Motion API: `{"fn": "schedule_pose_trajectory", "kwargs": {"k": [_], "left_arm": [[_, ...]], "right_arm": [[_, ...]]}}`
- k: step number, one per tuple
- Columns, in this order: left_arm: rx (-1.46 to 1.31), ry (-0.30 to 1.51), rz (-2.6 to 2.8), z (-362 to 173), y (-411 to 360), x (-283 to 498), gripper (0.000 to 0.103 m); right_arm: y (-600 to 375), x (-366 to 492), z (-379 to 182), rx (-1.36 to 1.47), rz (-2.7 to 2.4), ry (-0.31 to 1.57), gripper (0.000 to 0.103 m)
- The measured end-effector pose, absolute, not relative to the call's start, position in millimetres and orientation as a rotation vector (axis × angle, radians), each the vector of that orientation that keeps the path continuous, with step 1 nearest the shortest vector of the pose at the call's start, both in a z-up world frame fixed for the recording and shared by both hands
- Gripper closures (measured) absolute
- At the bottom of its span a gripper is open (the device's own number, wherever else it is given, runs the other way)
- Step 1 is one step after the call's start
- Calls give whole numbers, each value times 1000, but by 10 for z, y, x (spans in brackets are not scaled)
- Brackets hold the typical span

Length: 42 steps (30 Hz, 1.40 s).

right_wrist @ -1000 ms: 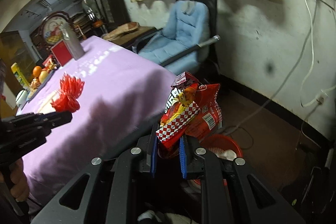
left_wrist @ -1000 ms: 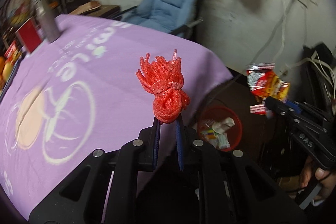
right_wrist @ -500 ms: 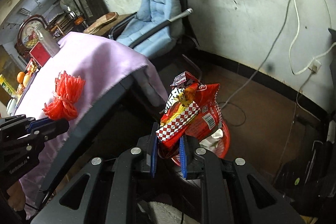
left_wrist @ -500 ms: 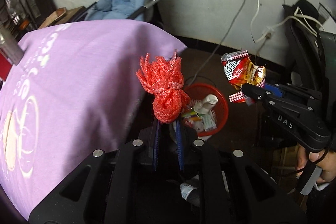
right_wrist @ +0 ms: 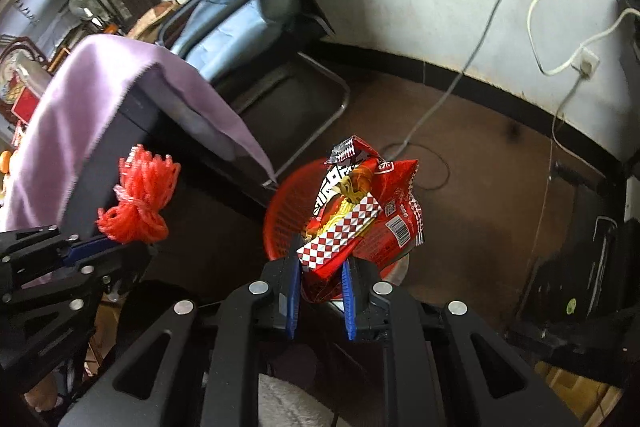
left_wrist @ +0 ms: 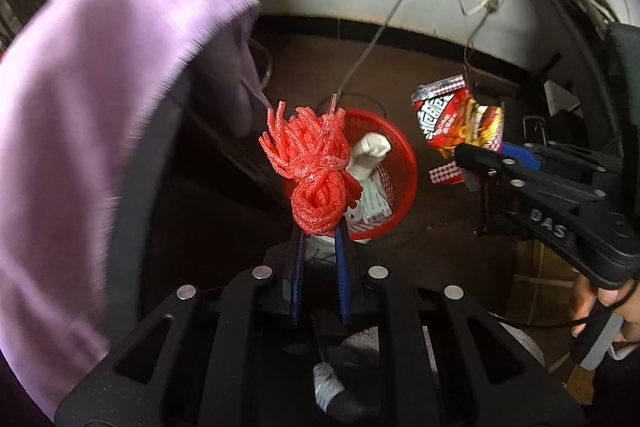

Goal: Collect trash
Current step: 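Carry the red tassels and chip bag in both tools over the red wastebasket, then open both tools to drop the tassels and chip bag into the wastebasket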

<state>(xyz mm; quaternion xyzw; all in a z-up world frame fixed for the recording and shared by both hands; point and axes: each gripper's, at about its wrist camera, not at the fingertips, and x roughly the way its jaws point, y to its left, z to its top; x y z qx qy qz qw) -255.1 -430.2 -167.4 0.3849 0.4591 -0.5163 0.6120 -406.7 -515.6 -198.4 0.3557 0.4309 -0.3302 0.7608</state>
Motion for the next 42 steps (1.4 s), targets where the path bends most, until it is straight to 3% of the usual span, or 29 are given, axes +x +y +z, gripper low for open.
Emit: {"fn": "schedule_pose_trajectory", "kwargs": {"k": [6,15,25,27,29,32,35,42], "left_arm": [[974,1094,-1161,-2191,-4616,-2544,87],[974,1291,-1129,-2858,-5116,-2398,85],[969,1371,-1106,-3104,-5273,-2316,84],[968,1381,-1109,-3130,-5277,-2291,76],[960,1383,-1103,-3110,-5262,-2245,64],[951,1371,-1102,-3051,-5236,-2185,52],[907,1381,-1113,-2992,-5200,-2126,40],[896,1327,-1151,-2794,-5044,-2178,39]], "right_arm": [[-5323,-4002,-2397,842,-705,993,85],[-5580,-3831,-3125,981,-649,1088,85],[-5675,-3778,-3426,1042,-647,1111,81],[-5687,-3781,-3445,1036,-654,1106,73],[-5676,-3787,-3443,1033,-657,1104,57],[-5662,-3833,-3400,1020,-699,1091,47],[-5644,-3888,-3357,1018,-702,1098,44],[-5496,-3928,-3215,986,-690,1143,43]]}}
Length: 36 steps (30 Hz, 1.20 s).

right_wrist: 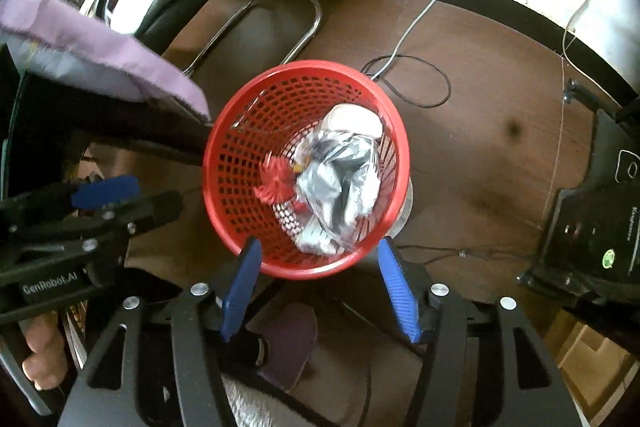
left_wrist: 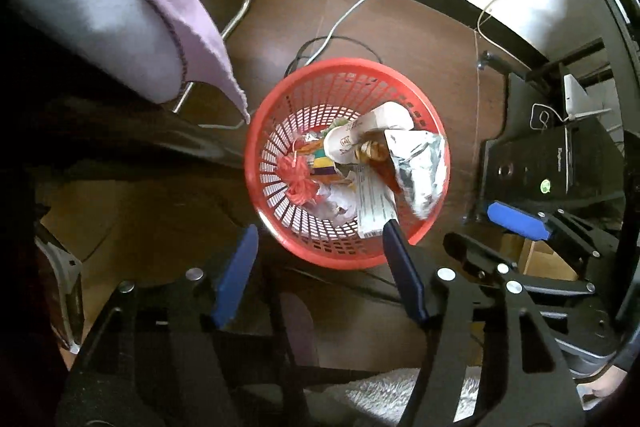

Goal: Collect trash

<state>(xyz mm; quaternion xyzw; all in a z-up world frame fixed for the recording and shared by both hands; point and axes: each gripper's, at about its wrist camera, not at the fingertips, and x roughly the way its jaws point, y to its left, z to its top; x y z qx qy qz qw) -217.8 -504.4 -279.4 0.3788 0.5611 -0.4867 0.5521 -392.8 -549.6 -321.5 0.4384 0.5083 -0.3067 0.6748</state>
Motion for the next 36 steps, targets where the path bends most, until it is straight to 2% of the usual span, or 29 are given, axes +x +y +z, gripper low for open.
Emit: {"fn": "schedule_pose_trajectory", "kwargs": {"k": [6,11,15,26,36], "left_arm": [[860,1285,-1134,-2677,-4845,-2250,39],[855,1189,-1127,-2462,-4646,-2337,34],[874,1107,-1117,-2309,-4471,-2421,29],[847,1032,-1127,-2073,-4186,-2471,19],[838,1014,-1132,-1957,-4067,-2482,19]], "right_arm": [[-5303,-3964,-3049,934,-731,1179,39],[-5158,-4026,-2940,924,-807,1205,34],[-5060,-4061,-2865,903,-859,1213,34],[-4919,-4035,-2759,855,-896,1217,33],[-4843,-4027,-2667,842,-899,1212,32]]}}
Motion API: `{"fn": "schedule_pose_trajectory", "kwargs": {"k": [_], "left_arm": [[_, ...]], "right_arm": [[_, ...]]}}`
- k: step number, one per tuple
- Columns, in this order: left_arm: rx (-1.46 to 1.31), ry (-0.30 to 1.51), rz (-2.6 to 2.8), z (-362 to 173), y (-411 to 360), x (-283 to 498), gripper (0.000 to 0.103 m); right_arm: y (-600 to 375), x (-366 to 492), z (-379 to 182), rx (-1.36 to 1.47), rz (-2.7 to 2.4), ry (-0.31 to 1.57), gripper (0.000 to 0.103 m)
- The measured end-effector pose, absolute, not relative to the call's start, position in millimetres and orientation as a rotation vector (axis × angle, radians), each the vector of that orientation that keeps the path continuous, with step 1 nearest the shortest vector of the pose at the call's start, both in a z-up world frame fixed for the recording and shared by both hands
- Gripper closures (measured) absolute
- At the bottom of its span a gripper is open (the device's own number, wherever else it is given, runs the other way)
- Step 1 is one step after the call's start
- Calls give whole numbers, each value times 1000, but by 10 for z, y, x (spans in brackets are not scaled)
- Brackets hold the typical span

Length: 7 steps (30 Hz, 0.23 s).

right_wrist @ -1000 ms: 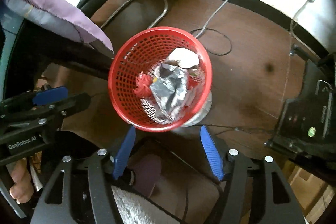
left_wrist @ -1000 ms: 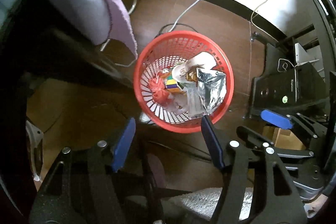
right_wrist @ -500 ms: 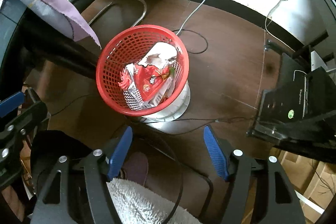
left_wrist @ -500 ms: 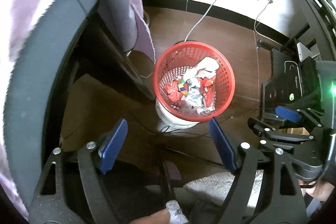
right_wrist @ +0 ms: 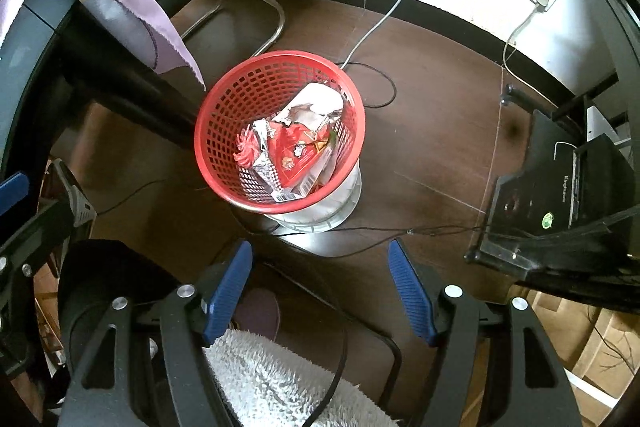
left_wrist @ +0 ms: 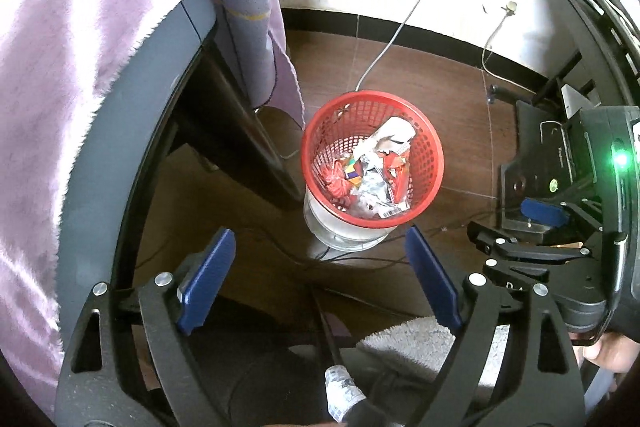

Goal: Collect trash

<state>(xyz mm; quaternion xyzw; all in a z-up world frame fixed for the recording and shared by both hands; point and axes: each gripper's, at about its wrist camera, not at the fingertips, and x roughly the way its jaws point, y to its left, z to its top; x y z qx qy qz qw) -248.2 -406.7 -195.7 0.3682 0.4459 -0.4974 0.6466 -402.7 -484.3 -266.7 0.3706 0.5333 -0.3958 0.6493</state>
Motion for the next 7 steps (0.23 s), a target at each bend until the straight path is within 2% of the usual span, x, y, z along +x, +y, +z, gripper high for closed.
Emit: {"fn": "schedule_pose_trajectory", "kwargs": {"k": [7], "left_arm": [[838,1000,-1114,-1923,-4018,-2484,19]], "right_arm": [[-4834,-4026,-2646,844,-900,1212,28]]}}
